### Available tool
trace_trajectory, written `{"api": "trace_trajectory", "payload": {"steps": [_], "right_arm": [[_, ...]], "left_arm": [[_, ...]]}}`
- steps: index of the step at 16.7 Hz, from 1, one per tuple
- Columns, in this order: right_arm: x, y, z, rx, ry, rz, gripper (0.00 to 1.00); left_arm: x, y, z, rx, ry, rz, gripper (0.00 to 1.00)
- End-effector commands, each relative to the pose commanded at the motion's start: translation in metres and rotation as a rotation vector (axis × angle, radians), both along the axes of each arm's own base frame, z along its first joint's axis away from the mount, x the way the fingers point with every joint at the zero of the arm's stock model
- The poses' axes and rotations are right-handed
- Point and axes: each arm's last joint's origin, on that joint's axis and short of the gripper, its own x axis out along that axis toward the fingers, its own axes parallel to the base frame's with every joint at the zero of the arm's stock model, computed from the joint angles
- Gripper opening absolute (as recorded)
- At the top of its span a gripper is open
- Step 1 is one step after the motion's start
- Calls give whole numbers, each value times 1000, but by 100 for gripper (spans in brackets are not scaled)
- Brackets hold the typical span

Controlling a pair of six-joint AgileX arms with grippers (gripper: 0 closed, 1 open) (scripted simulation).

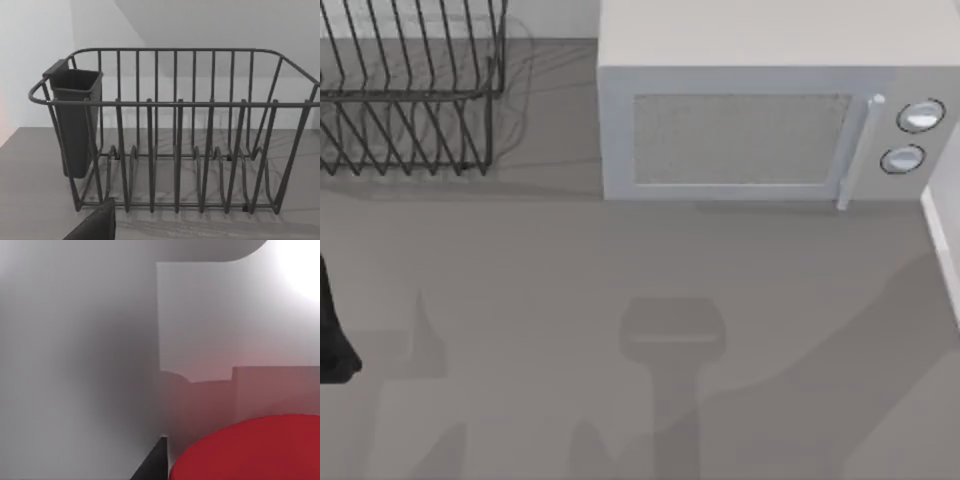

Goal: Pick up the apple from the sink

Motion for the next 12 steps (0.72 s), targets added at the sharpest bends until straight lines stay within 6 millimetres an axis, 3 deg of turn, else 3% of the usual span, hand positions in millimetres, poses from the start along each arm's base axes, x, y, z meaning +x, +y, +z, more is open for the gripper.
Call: {"api": "trace_trajectory", "payload": {"steps": [6,7,9,12], "right_arm": [[0,0,0,0,0,0,0],[7,-1,28,-1,-52,-5,0],[9,-1,32,-1,-54,-5,0],[21,-6,57,-3,-61,-5,0]], "left_arm": [[0,0,0,0,0,0,100],[0,0,0,0,0,0,100],[0,0,0,0,0,0,100],[0,0,0,0,0,0,100]]}}
